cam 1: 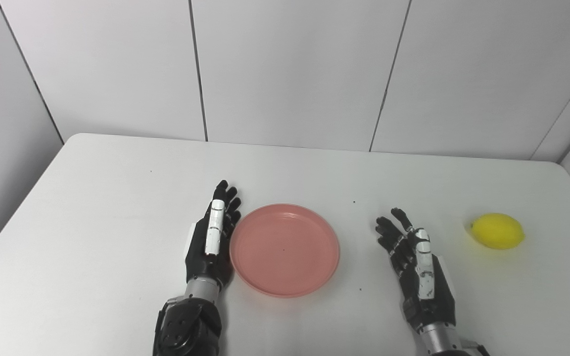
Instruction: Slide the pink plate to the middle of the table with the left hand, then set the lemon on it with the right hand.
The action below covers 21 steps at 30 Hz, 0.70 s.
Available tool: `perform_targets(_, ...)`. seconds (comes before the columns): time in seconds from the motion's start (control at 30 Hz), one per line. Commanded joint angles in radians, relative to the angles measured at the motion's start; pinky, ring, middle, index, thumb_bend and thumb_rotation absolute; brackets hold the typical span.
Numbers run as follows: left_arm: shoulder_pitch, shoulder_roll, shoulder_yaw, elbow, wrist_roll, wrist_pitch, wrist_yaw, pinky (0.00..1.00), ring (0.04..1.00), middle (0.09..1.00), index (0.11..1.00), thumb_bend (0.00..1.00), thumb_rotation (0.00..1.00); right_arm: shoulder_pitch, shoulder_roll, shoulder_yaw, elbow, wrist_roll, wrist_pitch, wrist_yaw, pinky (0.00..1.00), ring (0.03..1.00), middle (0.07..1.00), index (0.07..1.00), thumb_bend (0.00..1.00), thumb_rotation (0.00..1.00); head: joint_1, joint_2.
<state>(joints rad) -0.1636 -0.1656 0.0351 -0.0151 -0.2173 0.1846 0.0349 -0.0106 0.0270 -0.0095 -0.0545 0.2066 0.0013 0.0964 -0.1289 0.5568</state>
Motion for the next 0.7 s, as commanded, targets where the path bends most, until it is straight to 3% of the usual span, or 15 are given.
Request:
perform_targets(0.0, -0.016, -0.013, -0.001, -0.010, -0.020, 0.017, -0.009, 1.00, 0.965, 0.958, 0.942, 0.64, 0.81, 0.023, 0.019, 0.009, 0.031, -0.004, 0.011, -0.007, 0.91, 0.868, 0.821, 0.892, 0.71, 0.99, -0.013, 0.003)
perform_targets(0.3, -0.012, 0.008, 0.001, -0.025, -0.044, 0.029, -0.030, 1.00, 0.977, 0.971, 0.943, 0.61, 0.82, 0.017, 0.043, 0.021, 0.029, -0.024, 0.022, -0.036, 0.88, 0.843, 0.803, 0.871, 0.73, 0.96, -0.087, 0.015)
perform_targets(0.67, -0.004, 0.019, -0.006, -0.042, -0.046, 0.039, -0.041, 1.00, 0.978, 0.958, 0.949, 0.61, 0.81, 0.013, 0.050, 0.032, 0.028, -0.025, 0.020, -0.038, 0.88, 0.840, 0.806, 0.871, 0.74, 0.94, -0.118, 0.018)
